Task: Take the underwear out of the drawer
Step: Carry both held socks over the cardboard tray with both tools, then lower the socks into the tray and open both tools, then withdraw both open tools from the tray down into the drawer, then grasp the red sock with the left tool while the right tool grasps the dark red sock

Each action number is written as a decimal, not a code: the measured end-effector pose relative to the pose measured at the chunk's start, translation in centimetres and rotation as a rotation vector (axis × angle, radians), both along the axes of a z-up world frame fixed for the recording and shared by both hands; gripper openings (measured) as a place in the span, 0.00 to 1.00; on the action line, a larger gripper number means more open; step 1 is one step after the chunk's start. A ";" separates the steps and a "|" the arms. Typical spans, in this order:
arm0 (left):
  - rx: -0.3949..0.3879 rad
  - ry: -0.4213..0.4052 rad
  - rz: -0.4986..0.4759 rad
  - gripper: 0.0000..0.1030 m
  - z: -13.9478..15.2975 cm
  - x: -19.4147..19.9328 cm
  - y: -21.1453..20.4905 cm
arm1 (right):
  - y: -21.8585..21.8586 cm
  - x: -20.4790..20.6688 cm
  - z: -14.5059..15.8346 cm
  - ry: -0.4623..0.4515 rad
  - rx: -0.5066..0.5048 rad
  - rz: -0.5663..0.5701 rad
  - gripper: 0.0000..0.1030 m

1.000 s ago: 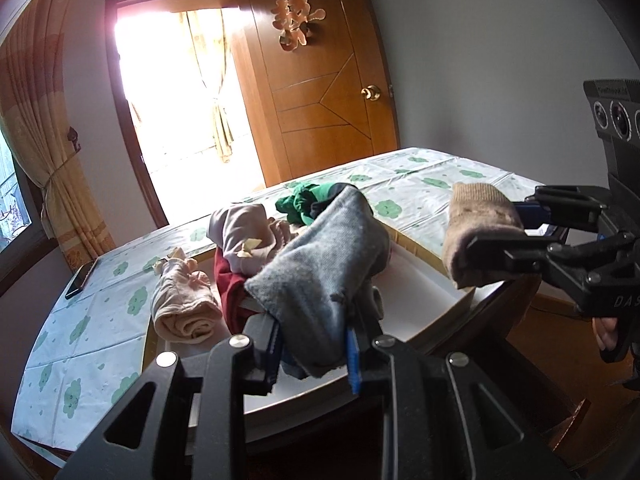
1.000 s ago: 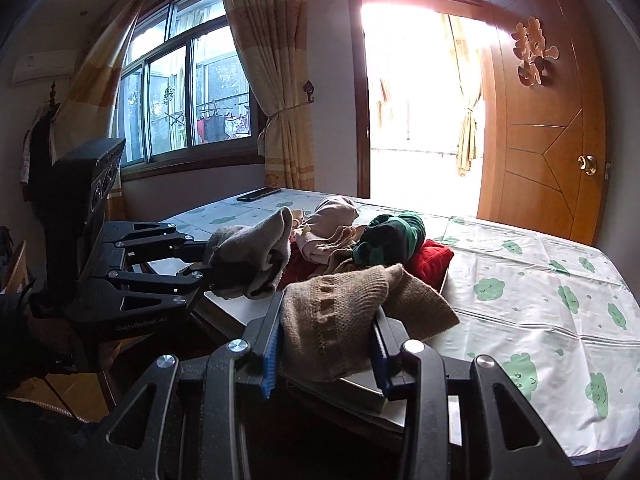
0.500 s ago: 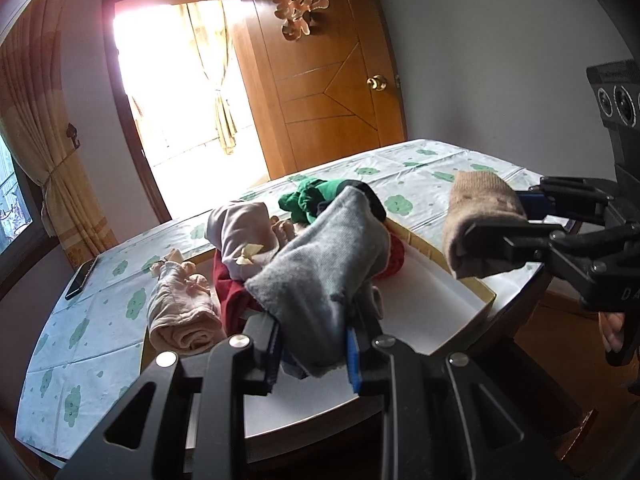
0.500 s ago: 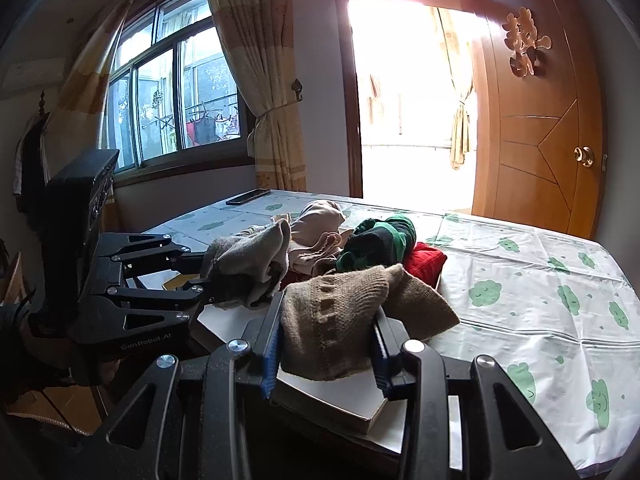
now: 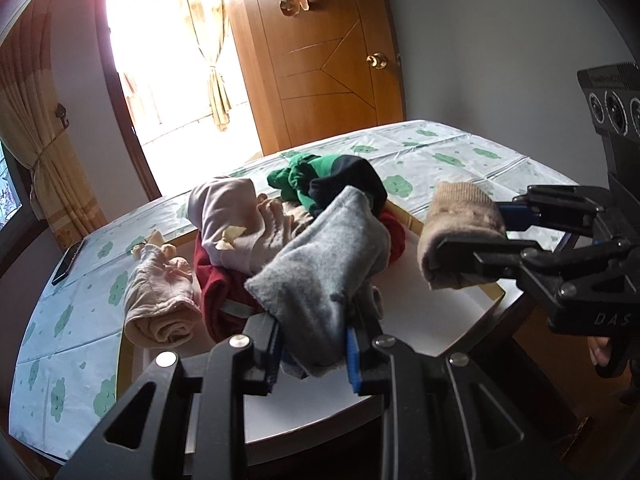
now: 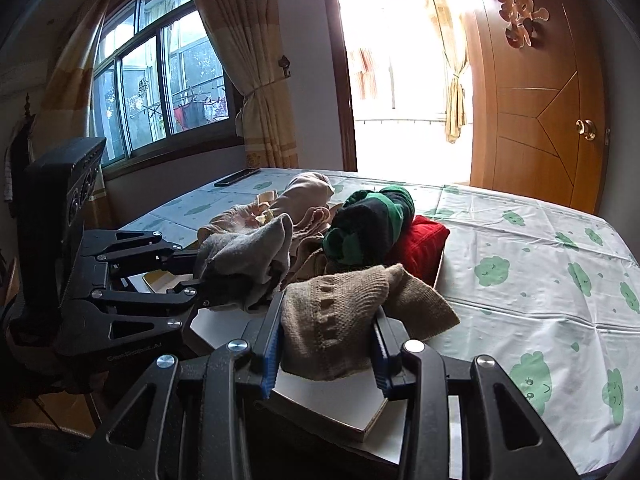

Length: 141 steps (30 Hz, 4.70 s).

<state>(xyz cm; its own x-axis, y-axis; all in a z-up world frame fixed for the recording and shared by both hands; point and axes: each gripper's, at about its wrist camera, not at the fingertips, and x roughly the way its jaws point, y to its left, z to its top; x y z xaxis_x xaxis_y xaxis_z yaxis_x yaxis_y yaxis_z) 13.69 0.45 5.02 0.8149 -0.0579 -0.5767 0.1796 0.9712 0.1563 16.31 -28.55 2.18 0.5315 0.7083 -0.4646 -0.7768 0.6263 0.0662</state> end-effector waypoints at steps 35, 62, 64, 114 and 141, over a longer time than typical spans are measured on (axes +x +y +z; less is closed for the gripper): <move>0.032 0.108 -0.019 0.35 -3.3 1.6 -1.9 | 1.4 1.5 -3.3 0.061 -0.109 -0.015 0.48; 0.073 0.012 0.022 0.81 -2.4 -0.1 -1.8 | 0.4 -0.8 -3.1 0.008 -0.074 -0.045 0.72; 0.073 0.005 0.021 0.83 -2.3 -0.3 -1.8 | 0.1 -1.0 -3.0 0.006 -0.063 -0.051 0.72; 0.193 0.275 0.017 0.95 -12.6 -7.9 6.4 | 9.3 -9.9 -13.0 -0.010 -0.607 0.294 0.74; 0.331 0.439 -0.127 0.91 -15.1 -4.8 3.7 | 13.9 -7.8 -18.4 0.031 -0.787 0.308 0.52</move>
<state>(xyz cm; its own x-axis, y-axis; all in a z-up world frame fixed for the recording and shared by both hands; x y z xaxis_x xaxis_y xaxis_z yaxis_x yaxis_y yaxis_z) 8.85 4.13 -10.08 0.4931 0.1017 -0.8640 0.4082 0.8500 0.3330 8.46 -14.62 -16.21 0.3469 0.2827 -0.8943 -0.9252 0.2594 -0.2769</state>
